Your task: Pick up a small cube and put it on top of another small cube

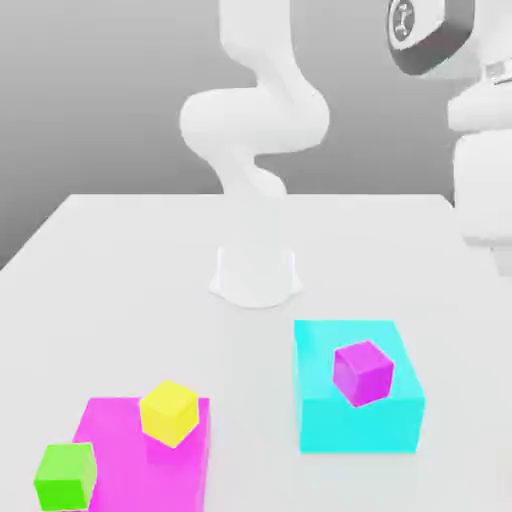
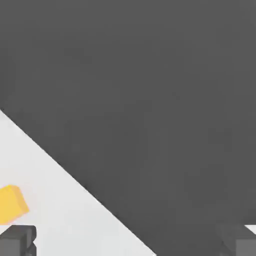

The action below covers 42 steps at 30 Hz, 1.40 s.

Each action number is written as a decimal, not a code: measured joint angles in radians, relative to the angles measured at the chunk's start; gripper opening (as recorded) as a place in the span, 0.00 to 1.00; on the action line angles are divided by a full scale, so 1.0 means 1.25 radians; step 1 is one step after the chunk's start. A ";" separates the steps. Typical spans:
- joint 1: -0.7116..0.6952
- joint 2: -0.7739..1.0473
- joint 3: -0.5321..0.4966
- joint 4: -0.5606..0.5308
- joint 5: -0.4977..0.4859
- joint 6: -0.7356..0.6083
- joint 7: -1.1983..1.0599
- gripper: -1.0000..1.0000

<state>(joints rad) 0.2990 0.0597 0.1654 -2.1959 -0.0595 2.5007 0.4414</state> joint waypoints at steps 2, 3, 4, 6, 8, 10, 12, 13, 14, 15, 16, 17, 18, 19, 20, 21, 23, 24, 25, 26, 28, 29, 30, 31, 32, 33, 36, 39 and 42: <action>0.015 0.059 0.009 0.007 -0.015 0.013 -0.017 0.50; 0.023 0.088 0.013 0.011 -0.023 0.020 -0.025 0.50; 0.031 0.118 0.019 0.014 -0.032 0.026 -0.032 0.50; 0.049 0.178 0.029 0.022 -0.051 0.039 -0.046 0.50; 0.070 0.237 0.037 0.029 -0.072 0.051 -0.059 0.50; 0.091 0.297 0.042 0.037 -0.093 0.066 -0.069 0.50; 0.106 0.355 0.032 0.050 -0.113 0.099 -0.063 0.50; 0.114 0.384 0.024 0.056 -0.123 0.119 -0.058 0.50; 0.122 0.413 0.015 0.063 -0.131 0.140 -0.053 0.50; 0.126 0.430 0.009 0.067 -0.136 0.153 -0.049 0.00; 0.126 0.430 0.009 0.067 -0.136 0.153 -0.049 0.00; 0.126 0.430 0.009 0.067 -0.136 0.153 -0.049 0.00; 0.126 0.430 0.009 0.067 -0.136 0.153 -0.049 0.00; 0.126 0.430 0.010 0.067 -0.136 0.153 -0.049 0.00; 0.126 0.430 0.010 0.067 -0.136 0.152 -0.050 0.00; 0.129 0.439 0.007 0.069 -0.138 0.159 -0.048 0.00; 0.120 0.410 0.018 0.062 -0.131 0.137 -0.053 0.00; 0.114 0.386 0.025 0.056 -0.123 0.118 -0.059 0.00; 0.109 0.359 0.033 0.050 -0.114 0.098 -0.066 0.00; 0.101 0.331 0.038 0.041 -0.103 0.079 -0.071 0.00; 0.065 0.273 0.010 0.005 -0.079 0.061 -0.056 0.00; 0.046 0.246 -0.007 -0.014 -0.068 0.055 -0.046 0.00; 0.027 0.220 -0.024 -0.033 -0.058 0.050 -0.035 0.00; 0.009 0.194 -0.041 -0.052 -0.048 0.045 -0.024 0.00; -0.009 0.169 -0.059 -0.071 -0.039 0.040 -0.012 0.00; -0.026 0.144 -0.078 -0.090 -0.030 0.035 -0.001 0.00; -0.078 0.068 -0.136 -0.149 -0.009 0.020 0.040 0.00; -0.178 -0.015 -0.195 -0.214 0.007 0.002 0.090 0.00; -0.291 -0.111 -0.256 -0.290 0.022 -0.017 0.159 0.00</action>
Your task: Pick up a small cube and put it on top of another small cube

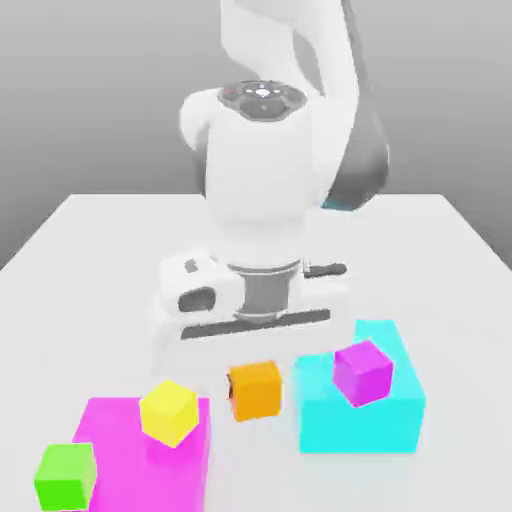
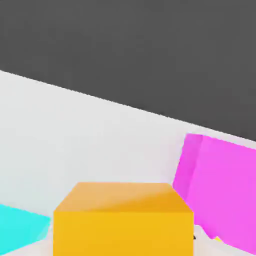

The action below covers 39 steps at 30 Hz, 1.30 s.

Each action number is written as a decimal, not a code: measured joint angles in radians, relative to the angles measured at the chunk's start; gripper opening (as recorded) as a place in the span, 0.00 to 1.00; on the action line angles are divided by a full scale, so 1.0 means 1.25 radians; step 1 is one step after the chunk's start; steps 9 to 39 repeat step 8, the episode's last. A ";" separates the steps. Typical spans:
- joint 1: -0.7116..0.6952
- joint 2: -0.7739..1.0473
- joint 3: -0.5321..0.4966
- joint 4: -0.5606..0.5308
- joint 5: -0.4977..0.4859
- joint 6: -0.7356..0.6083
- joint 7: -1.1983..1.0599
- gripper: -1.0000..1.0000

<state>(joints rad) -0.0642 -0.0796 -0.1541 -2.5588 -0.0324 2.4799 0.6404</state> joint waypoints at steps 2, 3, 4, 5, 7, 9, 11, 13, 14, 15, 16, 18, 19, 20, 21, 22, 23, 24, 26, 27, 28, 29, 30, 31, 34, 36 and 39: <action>-0.008 0.017 -0.007 -0.024 0.015 0.040 0.008 0.00; -0.008 0.039 -0.008 -0.031 0.022 0.069 0.005 0.00; -0.008 0.064 -0.007 -0.036 0.030 0.099 0.002 0.00; -0.010 0.084 -0.005 -0.041 0.036 0.123 -0.002 1.00; -0.009 0.084 -0.005 -0.041 0.036 0.123 -0.002 1.00; -0.009 0.084 -0.005 -0.041 0.036 0.123 -0.002 1.00; -0.009 0.084 -0.005 -0.041 0.036 0.123 -0.002 1.00; -0.009 0.084 -0.005 -0.041 0.036 0.123 -0.002 1.00; -0.009 0.084 -0.005 -0.041 0.036 0.123 -0.002 1.00; -0.009 0.084 -0.005 -0.041 0.036 0.123 -0.002 1.00; -0.009 0.084 -0.005 -0.041 0.036 0.123 -0.002 1.00; -0.009 0.084 -0.005 -0.041 0.036 0.123 -0.002 1.00; -0.009 0.084 -0.005 -0.041 0.036 0.123 -0.002 1.00; -0.009 0.084 -0.005 -0.041 0.036 0.123 -0.002 1.00; -0.009 0.084 -0.005 -0.041 0.036 0.123 -0.002 1.00; -0.009 0.084 -0.005 -0.041 0.036 0.123 -0.002 1.00; -0.009 0.084 -0.005 -0.041 0.036 0.123 -0.002 1.00; -0.009 0.084 -0.005 -0.041 0.036 0.123 -0.002 1.00; -0.009 0.084 -0.005 -0.041 0.036 0.123 -0.002 1.00; -0.009 0.084 -0.005 -0.041 0.036 0.123 -0.002 1.00; -0.009 0.084 -0.005 -0.041 0.036 0.123 -0.002 1.00; -0.009 0.084 -0.005 -0.041 0.036 0.123 -0.002 1.00; -0.009 0.084 -0.005 -0.041 0.036 0.123 -0.002 1.00; -0.009 0.084 -0.005 -0.041 0.036 0.123 -0.002 1.00; -0.009 0.084 -0.005 -0.041 0.036 0.123 -0.002 1.00; -0.009 0.084 -0.005 -0.041 0.036 0.123 -0.002 1.00; -0.009 0.084 -0.005 -0.041 0.036 0.123 -0.002 1.00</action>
